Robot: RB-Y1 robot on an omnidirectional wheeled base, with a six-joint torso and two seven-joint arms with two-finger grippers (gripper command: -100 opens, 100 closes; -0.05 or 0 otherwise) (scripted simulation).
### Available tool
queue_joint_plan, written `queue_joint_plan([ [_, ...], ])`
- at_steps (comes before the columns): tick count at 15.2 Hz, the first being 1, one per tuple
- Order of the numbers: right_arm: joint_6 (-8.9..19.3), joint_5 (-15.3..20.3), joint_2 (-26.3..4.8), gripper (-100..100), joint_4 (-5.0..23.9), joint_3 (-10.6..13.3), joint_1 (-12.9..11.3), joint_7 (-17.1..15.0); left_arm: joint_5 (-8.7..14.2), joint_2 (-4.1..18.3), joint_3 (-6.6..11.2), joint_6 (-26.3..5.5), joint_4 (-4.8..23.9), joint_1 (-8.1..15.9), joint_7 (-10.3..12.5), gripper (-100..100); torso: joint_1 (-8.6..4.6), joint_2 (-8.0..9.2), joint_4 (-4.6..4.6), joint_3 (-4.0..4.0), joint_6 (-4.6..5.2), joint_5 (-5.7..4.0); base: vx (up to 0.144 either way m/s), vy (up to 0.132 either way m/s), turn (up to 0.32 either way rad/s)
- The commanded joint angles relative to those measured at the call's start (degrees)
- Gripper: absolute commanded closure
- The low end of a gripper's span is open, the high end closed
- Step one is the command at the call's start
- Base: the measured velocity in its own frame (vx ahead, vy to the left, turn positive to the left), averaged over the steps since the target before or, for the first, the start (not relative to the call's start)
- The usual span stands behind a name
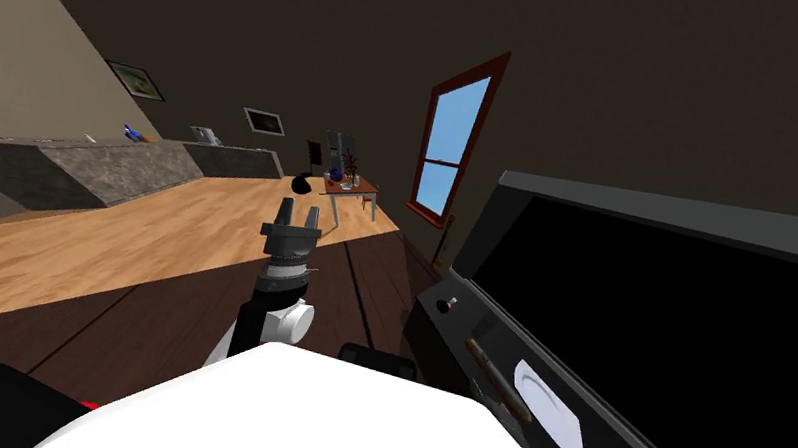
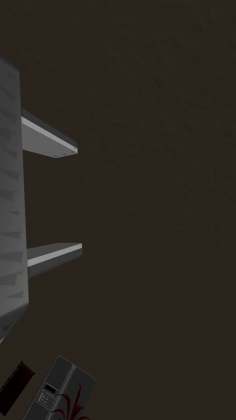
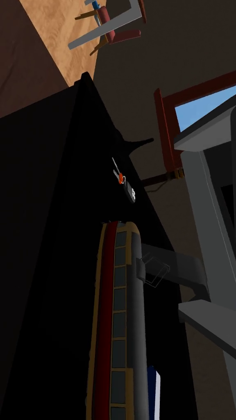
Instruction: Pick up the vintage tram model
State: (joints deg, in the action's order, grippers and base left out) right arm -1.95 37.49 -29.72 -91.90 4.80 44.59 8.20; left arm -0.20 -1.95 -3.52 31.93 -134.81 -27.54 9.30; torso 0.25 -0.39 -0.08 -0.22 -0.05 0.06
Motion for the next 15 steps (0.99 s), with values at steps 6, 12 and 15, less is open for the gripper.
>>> queue_joint_plan([
  [6,4.6,5.07,-2.41,-100,6.28,1.24,1.54,0.95,0.0,0.0,0.01,0.0,0.0,0.0,0.0,0,-0.07,0.17,0.03,0.09,0.05,-0.01,0.085,0.005,0.174],
  [12,9.01,10.24,-3.91,-100,12.5,3.0,3.08,1.94,0.0,0.0,0.01,0.0,0.0,-0.01,0.0,0,-0.1,0.04,0.0,0.02,0.03,-0.01,0.103,-0.003,0.258],
  [15,9.01,10.24,-3.91,-100,12.89,3.0,3.08,1.94,0.0,0.0,0.01,0.0,0.0,-0.01,0.0,0,-0.13,0.1,0.01,0.05,0.07,-0.03,0.074,-0.025,0.087],
])
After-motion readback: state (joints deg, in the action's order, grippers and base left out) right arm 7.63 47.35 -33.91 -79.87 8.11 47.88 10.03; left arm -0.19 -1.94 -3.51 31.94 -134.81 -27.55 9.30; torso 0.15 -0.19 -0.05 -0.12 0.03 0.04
